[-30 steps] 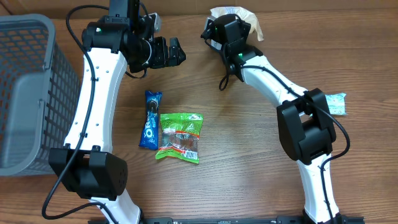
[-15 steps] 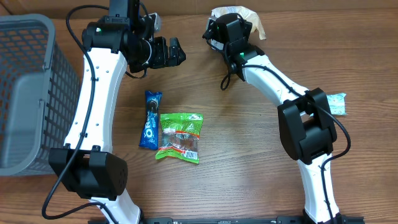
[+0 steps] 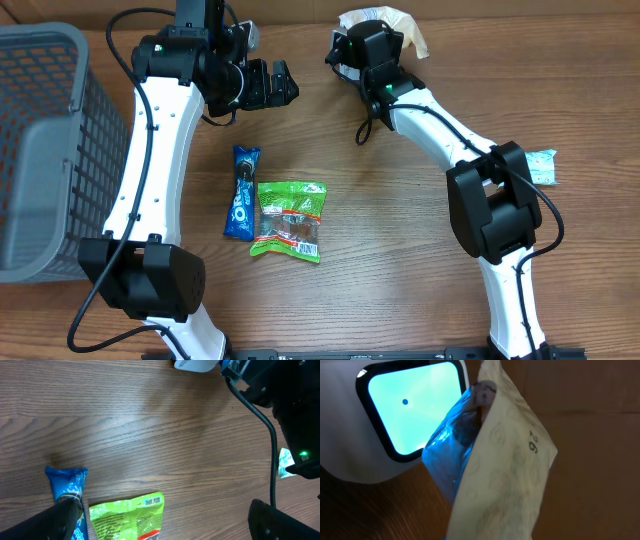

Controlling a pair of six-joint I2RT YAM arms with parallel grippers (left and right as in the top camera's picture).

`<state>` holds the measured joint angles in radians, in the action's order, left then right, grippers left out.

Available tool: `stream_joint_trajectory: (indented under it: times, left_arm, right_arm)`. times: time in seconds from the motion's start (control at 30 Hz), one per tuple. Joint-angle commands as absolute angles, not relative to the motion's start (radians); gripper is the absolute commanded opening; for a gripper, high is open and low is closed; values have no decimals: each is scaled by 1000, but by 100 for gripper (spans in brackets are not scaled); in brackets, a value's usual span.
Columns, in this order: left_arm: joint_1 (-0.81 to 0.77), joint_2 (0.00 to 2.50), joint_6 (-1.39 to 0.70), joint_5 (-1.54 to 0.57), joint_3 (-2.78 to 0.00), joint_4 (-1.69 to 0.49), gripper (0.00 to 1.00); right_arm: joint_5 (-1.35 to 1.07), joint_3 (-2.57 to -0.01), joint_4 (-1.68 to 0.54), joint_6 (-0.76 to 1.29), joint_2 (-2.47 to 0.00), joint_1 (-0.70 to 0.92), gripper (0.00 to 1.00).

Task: Scan the item barcode
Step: 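Hold the bread bag label in front of the scanner window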

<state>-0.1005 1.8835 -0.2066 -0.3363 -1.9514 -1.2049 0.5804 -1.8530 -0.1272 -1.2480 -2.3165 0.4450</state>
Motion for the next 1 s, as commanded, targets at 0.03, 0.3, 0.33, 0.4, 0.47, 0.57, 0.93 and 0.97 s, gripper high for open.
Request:
stream_joint_trajectory:
  times: [0.03,0.3,0.33,0.4,0.47,0.57,0.93,0.97]
  left_arm:
    - [-105,1885,-198,-332,-1970,-1204,100]
    - [-105,1885,-198,-332,-1970,-1204,100]
    - [-105,1885,-198,-332,-1970,-1204,100]
    - [-105,1885,-198,-332,-1970,-1204,100]
    - [-105,1885,-198,-332,-1970,-1204,100]
    - [-105,1885,-198,-332,-1970,-1204,100]
    - [-105,1885,-198,-332,-1970,-1204,100]
    - [-105,1885,-198,-332,-1970,-1204,100]
  right_arm:
    - [581,-1871,-106,-1266,-2304,438,4]
    - [527,-1871,-115,-1266,-2304,412,4]
    - [512,-1871,-116,-1266,-2304,410,4]
    - [470,-1871,-116,-1266,-2304,407,4]
    - [429,-1871,-116,-1266,-2304,403,4]
    - [413,-1871,-116,-1266,-2304,402,4]
    - [417,-1871,-117,-1266,-2304,369,4]
    - [418,-1871,-117,-1266,-2304,369,4]
